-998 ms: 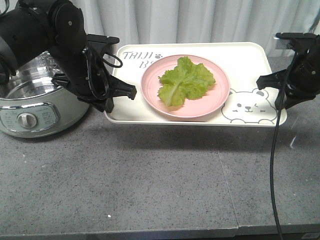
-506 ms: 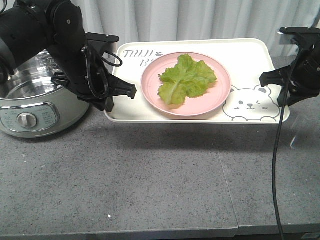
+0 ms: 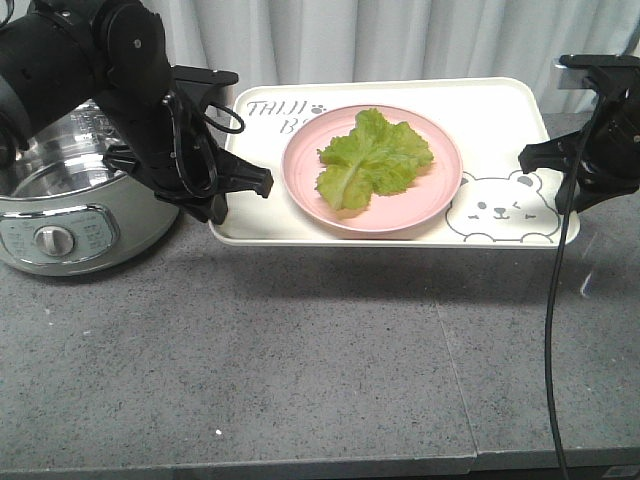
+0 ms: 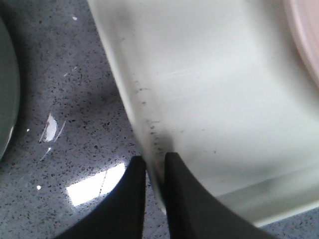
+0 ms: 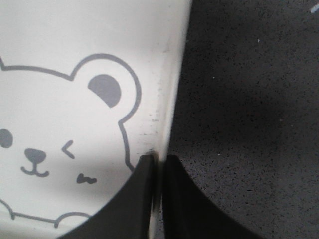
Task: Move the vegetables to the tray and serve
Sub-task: 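Hold the tray level with both grippers while the base turns away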
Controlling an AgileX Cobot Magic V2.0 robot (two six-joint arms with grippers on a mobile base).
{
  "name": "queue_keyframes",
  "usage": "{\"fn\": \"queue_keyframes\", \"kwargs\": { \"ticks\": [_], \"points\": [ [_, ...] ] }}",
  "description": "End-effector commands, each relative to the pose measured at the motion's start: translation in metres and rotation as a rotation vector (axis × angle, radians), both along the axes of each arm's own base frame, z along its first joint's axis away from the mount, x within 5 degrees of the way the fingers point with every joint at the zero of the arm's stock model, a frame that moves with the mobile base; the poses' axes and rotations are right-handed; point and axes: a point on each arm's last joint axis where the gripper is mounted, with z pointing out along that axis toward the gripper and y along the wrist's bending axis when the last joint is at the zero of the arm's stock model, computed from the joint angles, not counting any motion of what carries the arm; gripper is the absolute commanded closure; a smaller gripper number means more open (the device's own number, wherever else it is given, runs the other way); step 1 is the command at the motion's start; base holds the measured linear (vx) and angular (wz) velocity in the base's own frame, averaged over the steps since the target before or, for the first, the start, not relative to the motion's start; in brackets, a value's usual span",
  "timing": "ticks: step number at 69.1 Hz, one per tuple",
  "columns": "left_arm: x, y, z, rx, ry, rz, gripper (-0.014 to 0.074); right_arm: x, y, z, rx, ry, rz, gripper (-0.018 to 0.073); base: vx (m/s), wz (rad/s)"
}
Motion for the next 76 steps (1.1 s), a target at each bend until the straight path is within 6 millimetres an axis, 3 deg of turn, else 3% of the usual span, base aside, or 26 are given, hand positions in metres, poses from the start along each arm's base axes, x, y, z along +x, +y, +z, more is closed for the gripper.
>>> {"fn": "queue_keyframes", "kwargs": {
  "ticks": [1,76],
  "points": [
    [-0.0166,-0.0070,0.0408,-0.112,-0.108,-0.047,0.0603,-0.0133,0.0058,0.0302,0.029,-0.082,0.037,0.0565,0.00,0.00],
    [-0.0166,-0.0070,0.0408,-0.112,-0.108,-0.047,0.0603,-0.0133,0.0058,0.0302,0.030,-0.082,0.037,0.0565,0.00,0.00]
  ]
}}
